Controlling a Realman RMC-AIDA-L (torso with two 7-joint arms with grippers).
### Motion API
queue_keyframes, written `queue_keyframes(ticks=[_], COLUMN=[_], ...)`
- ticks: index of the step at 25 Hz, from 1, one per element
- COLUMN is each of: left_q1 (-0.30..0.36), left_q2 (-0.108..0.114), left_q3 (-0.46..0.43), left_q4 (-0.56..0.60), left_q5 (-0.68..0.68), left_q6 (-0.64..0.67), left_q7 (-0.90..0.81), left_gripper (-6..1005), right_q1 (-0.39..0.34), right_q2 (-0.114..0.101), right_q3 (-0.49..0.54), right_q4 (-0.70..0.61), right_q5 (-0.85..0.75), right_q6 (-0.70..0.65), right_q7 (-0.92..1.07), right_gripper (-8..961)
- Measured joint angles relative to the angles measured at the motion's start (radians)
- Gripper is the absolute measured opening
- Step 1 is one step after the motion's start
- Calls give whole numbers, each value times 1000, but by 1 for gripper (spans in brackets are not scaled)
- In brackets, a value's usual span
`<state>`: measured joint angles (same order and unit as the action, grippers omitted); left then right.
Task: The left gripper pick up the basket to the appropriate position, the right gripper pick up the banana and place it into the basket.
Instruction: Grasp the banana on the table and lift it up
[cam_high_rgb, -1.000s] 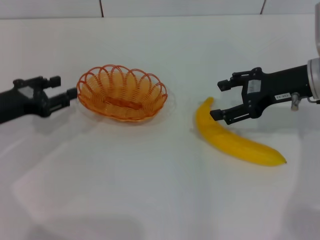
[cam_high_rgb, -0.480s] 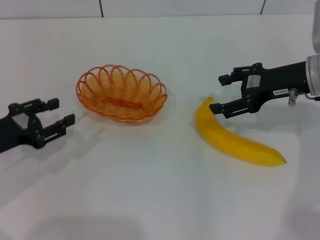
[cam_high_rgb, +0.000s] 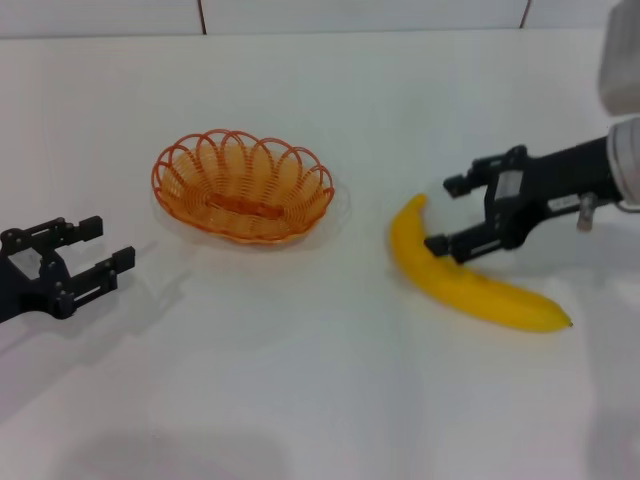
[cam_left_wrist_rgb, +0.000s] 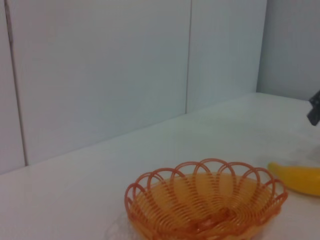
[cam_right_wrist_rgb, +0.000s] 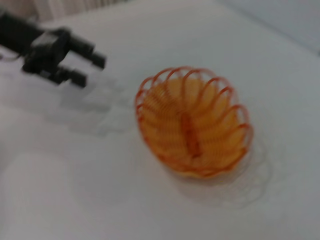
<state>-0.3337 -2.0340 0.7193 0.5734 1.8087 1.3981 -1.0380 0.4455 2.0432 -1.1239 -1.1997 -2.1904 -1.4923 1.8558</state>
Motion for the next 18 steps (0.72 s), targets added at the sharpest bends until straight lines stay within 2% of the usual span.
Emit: queue_keyframes(ticks=[3, 7, 12, 18], left_q1=[0, 1, -5, -7], left_q2=[0, 0, 0, 0], left_q3=[0, 0, 0, 0], left_q4=[-1, -1, -1, -1], left_q5=[0, 0, 1, 1], left_q6=[-5, -5, -7, -9], left_q7=[4, 4, 7, 8], left_gripper=[588, 587, 587, 586], right_q1=[-34, -39, -30, 5], right_q2=[-1, -1, -2, -5], right_q3=[-109, -196, -233, -235], right_q4=[-103, -144, -130, -45], right_q5=[-38, -106, -158, -173], right_q6=[-1, -2, 6, 38], right_q7=[106, 201, 245, 248], right_gripper=[873, 867, 860, 852])
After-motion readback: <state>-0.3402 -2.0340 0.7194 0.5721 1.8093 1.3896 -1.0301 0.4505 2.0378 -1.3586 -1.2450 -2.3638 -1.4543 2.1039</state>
